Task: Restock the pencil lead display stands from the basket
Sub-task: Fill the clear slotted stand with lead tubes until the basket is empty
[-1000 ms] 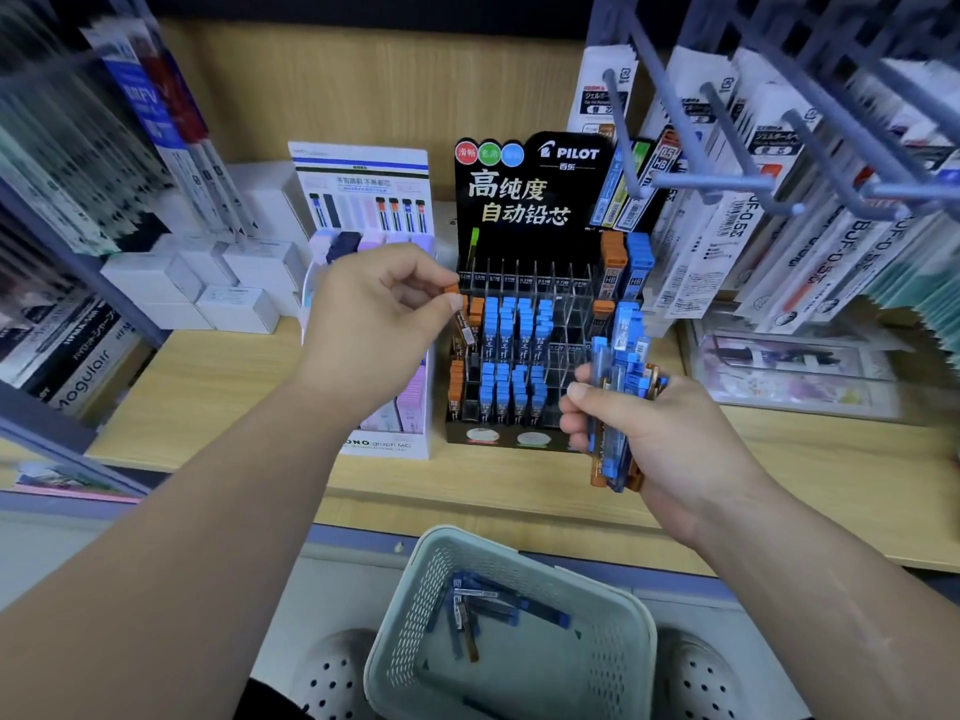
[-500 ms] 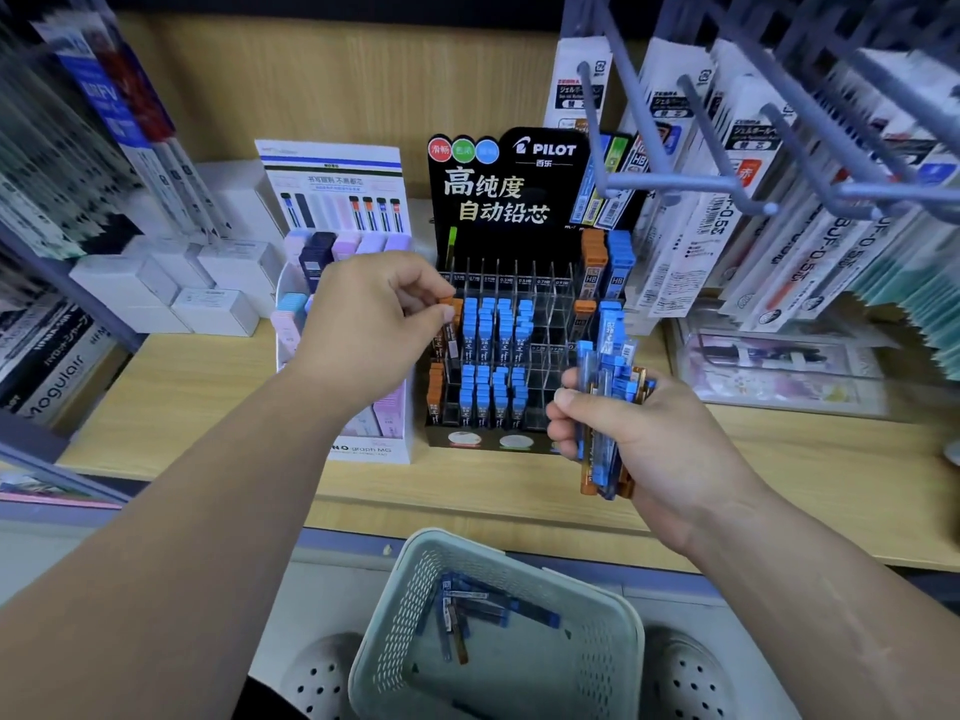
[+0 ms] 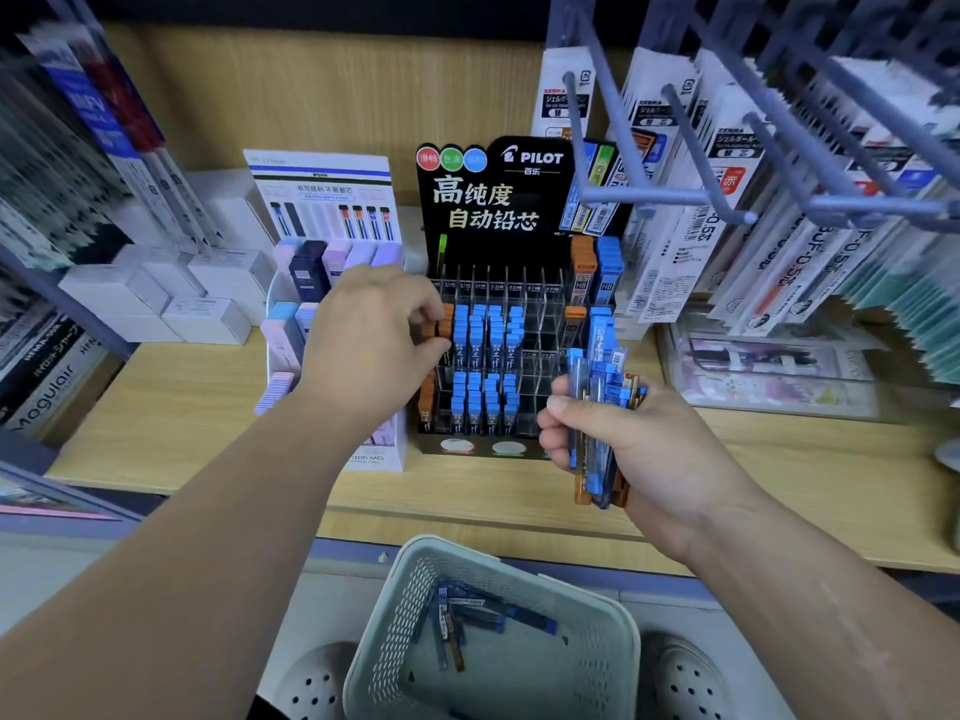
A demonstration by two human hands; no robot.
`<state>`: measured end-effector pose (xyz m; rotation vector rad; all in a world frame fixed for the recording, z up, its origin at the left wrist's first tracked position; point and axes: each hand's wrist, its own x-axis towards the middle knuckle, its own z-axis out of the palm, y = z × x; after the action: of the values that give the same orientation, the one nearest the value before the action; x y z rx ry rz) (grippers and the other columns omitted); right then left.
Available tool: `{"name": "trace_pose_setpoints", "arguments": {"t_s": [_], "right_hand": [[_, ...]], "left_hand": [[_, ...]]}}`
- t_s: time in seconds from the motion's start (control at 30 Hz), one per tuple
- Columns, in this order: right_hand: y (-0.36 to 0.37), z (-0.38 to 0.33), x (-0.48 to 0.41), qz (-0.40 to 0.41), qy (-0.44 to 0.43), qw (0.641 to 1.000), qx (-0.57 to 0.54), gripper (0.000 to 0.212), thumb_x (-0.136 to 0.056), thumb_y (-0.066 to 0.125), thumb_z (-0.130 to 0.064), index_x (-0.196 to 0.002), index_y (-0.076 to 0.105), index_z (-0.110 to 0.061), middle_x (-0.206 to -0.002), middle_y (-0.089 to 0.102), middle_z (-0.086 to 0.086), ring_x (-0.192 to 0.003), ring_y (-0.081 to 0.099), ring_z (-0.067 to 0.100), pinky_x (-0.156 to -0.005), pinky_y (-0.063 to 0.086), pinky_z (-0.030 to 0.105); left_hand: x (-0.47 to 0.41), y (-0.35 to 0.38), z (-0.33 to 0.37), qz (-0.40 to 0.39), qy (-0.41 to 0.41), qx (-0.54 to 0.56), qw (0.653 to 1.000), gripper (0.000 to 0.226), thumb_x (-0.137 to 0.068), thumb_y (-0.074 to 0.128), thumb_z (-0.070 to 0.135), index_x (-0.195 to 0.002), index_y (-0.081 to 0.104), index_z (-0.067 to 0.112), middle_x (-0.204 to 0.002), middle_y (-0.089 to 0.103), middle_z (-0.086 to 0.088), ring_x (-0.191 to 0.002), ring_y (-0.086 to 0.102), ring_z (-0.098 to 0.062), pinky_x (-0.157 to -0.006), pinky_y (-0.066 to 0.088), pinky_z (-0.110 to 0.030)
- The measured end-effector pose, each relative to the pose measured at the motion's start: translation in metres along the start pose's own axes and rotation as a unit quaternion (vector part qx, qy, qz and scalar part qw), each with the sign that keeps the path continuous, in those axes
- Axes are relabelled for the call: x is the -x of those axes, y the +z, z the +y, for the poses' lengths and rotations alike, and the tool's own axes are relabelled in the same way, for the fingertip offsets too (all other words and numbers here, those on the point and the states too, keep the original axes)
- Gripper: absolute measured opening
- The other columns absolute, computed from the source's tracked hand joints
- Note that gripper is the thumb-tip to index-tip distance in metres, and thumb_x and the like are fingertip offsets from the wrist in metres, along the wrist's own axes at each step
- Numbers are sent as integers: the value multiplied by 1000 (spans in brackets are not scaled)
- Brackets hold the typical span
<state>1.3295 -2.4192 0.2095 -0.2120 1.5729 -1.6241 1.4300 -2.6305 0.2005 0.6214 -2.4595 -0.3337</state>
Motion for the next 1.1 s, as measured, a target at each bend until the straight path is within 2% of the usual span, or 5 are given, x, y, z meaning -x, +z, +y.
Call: {"name": "trace_pose_setpoints", "arguments": {"t_s": [0.27,0.43,0.77,0.9,1.1], "right_hand": [[6,-7,13,-86,19,996,-13,14,-90,67,1,-102,70,-4,-82,73,13,-67,69,19,-59,55,26],[12,-6,18,-107,2,994,7,10,-89,67,1,-91,71,-8,-78,73,12,-66,68,18,-59,55,27],[15,-7,17,-22,14,990,-142,7,-90,69,-8,-95,70,-12,-83,73,9,-69,69,16,-61,56,26],[11,-10,9,58,-8,973,-222,4,-92,68,-9,-89,69,-12,-82,73,7,-69,71,14,-62,58,26],[14,-9,8,66,-21,974,-215,8,-93,68,-9,-85,69,-10,-81,72,9,-67,68,17,-64,59,30]], "left_hand": [[8,-20,32,-16,-86,129,988,17,-82,79,23,-98,73,24,-71,64,10,-65,52,-7,-67,49,-28],[27,-22,71,-180,-208,413,868,9,-87,73,18,-80,76,15,-71,68,2,-59,53,-1,-60,42,-16],[37,-22,73,-142,-257,430,854,19,-84,76,30,-79,65,16,-67,60,-3,-54,54,-11,-49,40,-20],[50,-17,87,-255,-230,415,843,19,-74,85,16,-77,67,12,-67,68,-8,-58,64,-17,-49,44,-18],[58,-5,95,-237,-251,453,822,20,-80,74,-4,-80,74,16,-75,75,-8,-66,71,-21,-56,51,-27]]}}
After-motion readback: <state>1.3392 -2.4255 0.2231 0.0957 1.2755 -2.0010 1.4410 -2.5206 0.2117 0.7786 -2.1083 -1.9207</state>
